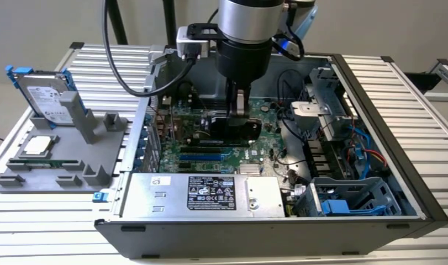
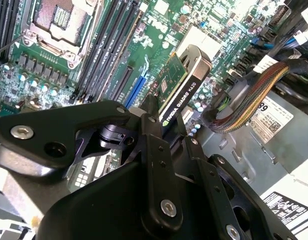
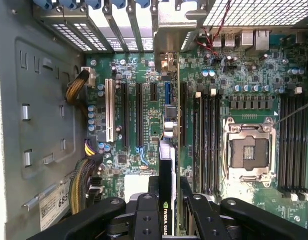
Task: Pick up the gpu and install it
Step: 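Insert the gpu into the slot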
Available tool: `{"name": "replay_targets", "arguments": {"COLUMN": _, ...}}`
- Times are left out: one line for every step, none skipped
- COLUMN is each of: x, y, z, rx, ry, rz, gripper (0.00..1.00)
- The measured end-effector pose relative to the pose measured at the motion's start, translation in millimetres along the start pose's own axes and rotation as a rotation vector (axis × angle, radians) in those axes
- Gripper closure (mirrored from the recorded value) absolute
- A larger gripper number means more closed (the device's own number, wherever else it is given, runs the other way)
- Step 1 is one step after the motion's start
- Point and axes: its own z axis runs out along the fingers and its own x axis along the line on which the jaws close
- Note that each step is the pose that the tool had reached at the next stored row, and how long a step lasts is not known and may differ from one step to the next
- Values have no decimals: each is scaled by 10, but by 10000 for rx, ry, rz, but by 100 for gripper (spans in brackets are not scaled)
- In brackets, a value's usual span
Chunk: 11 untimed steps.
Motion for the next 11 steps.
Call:
{"name": "replay_targets", "arguments": {"x": 0, "y": 0, "z": 5, "rx": 0, "ry": 21, "rz": 0, "gripper": 100}}
{"name": "replay_targets", "arguments": {"x": 0, "y": 0, "z": 11, "rx": 1, "ry": 44, "rz": 1, "gripper": 100}}
{"name": "replay_targets", "arguments": {"x": 0, "y": 0, "z": 17, "rx": 2, "ry": 66, "rz": 1, "gripper": 100}}
{"name": "replay_targets", "arguments": {"x": 0, "y": 0, "z": 24, "rx": 3, "ry": 88, "rz": 1, "gripper": 100}}
{"name": "replay_targets", "arguments": {"x": 0, "y": 0, "z": 30, "rx": 3, "ry": 112, "rz": 1, "gripper": 100}}
{"name": "replay_targets", "arguments": {"x": -1, "y": 0, "z": 37, "rx": 4, "ry": 138, "rz": 1, "gripper": 100}}
{"name": "replay_targets", "arguments": {"x": -1, "y": 0, "z": 43, "rx": 5, "ry": 163, "rz": 1, "gripper": 100}}
{"name": "replay_targets", "arguments": {"x": -1, "y": 0, "z": 48, "rx": 5, "ry": 183, "rz": 1, "gripper": 100}}
{"name": "replay_targets", "arguments": {"x": -1, "y": 0, "z": 53, "rx": 6, "ry": 210, "rz": 2, "gripper": 100}}
{"name": "replay_targets", "arguments": {"x": -1, "y": 0, "z": 58, "rx": 7, "ry": 231, "rz": 1, "gripper": 100}}
{"name": "replay_targets", "arguments": {"x": -1, "y": 0, "z": 60, "rx": 7, "ry": 255, "rz": 1, "gripper": 100}}
